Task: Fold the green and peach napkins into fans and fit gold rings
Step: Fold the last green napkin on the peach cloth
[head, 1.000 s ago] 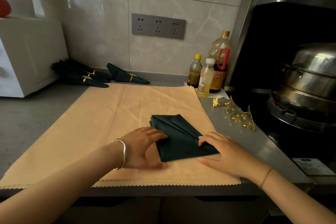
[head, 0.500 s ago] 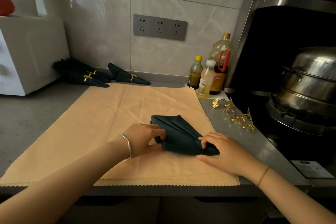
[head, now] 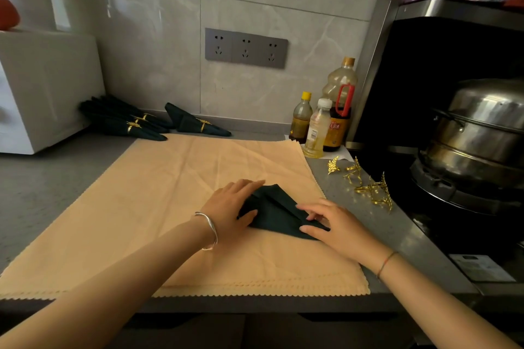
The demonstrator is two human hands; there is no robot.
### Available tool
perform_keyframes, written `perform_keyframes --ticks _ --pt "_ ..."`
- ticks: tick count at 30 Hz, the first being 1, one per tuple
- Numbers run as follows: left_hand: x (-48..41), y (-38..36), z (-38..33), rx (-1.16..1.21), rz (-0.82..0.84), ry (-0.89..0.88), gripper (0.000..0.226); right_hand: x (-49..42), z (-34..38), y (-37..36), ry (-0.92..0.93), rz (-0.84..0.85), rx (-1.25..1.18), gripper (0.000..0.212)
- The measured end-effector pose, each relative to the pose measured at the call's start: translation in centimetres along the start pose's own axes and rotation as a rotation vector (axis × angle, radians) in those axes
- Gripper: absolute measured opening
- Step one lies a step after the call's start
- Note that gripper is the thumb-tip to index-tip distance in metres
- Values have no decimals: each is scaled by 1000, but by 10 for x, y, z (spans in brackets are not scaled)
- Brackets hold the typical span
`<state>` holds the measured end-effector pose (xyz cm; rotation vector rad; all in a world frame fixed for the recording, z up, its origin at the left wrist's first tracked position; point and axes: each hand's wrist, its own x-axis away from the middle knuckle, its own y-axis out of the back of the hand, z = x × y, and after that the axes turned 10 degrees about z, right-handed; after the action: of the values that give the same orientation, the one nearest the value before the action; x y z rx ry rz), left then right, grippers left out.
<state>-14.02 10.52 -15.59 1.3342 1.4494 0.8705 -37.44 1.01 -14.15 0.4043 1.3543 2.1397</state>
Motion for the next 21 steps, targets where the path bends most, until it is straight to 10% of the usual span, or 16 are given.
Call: perform_keyframes --ticks 8,21 --pt "-14 -4 -6 -276 300 13 48 -5 3 1 24 62 172 37" --pt "-20 -14 5 -43 330 40 47 -5 31 -7 166 127 572 55"
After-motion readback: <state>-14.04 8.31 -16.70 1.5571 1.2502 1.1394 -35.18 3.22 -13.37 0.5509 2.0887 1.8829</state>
